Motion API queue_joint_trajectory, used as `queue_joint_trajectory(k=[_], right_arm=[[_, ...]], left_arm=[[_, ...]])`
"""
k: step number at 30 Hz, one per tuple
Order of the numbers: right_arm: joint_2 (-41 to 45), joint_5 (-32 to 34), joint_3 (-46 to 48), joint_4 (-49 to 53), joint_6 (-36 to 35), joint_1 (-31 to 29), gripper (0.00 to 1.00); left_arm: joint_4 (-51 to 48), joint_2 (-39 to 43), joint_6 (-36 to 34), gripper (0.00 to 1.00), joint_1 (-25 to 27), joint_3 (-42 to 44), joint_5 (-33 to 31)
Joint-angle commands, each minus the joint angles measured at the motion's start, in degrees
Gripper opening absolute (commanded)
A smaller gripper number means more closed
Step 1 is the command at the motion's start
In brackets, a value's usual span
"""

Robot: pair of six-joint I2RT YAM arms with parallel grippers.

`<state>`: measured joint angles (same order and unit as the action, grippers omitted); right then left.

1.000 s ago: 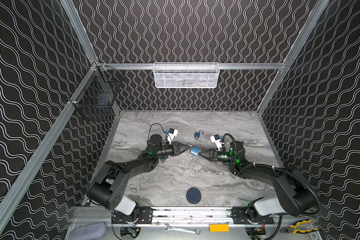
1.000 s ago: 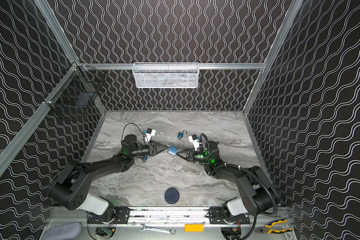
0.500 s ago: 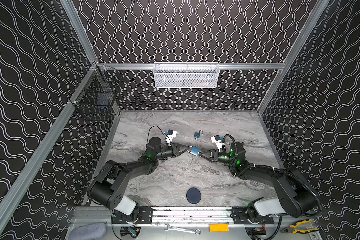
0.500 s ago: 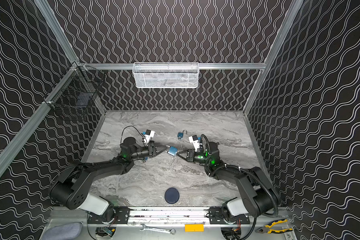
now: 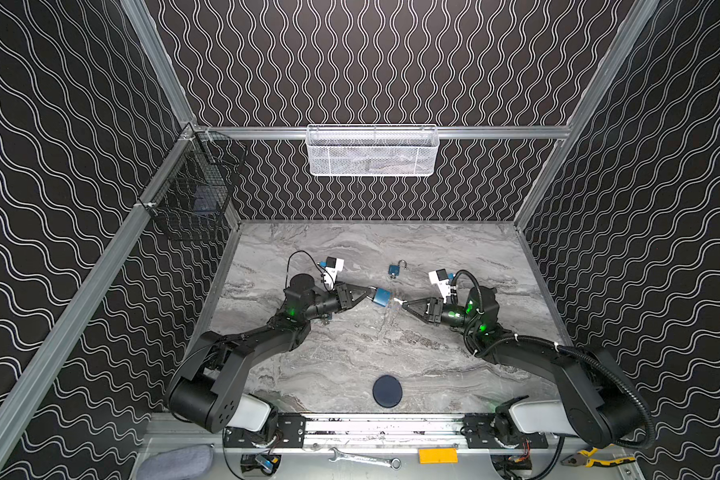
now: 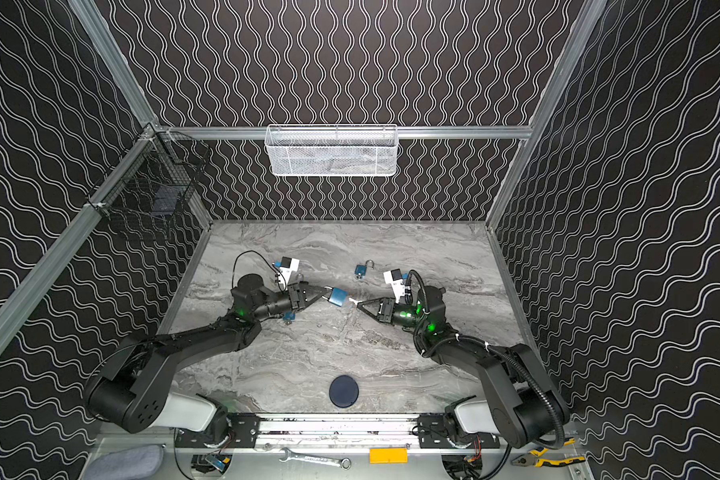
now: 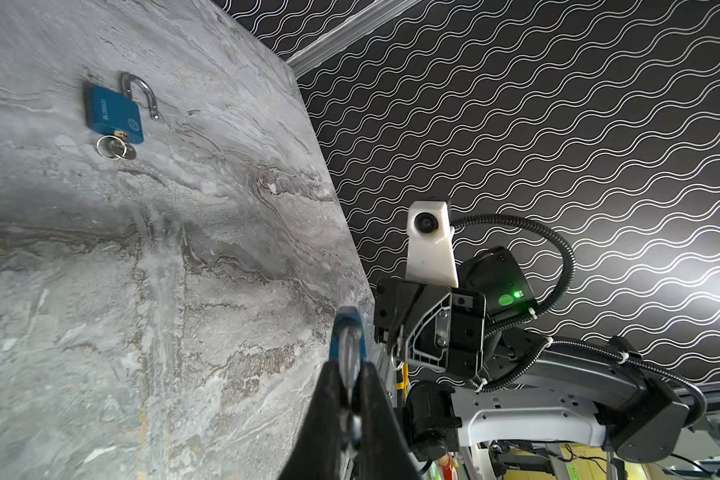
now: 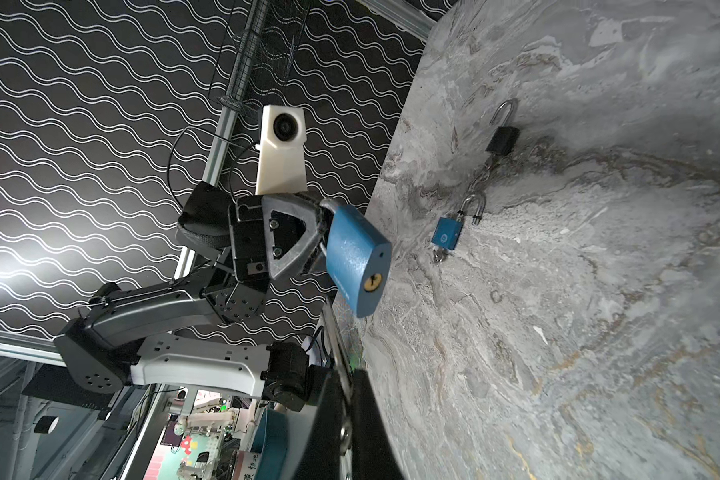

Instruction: Lock with the key

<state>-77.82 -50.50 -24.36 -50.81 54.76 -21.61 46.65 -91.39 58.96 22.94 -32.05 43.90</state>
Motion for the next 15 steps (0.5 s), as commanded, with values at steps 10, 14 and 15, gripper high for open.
queue_joint_trajectory(k=[10,14,15], right_arm=[[10.1,5.5,-3.4,32.6,-13.9,5.3,0.00],[13.1,6.7,-4.1,41.8,-17.0,7.6,0.00],[13.8,7.2,-4.3,43.9,-17.8,8.2,0.00]], left_arm=[[-19.3,2.7,-12.2,0.00,-0.5,-5.3,-0.4],[-28.2,0.5,-17.6,0.00,-0.5,-10.1,-0.4],[-31.2,-0.4,-19.6,0.00,-0.5,-11.7,-0.5]])
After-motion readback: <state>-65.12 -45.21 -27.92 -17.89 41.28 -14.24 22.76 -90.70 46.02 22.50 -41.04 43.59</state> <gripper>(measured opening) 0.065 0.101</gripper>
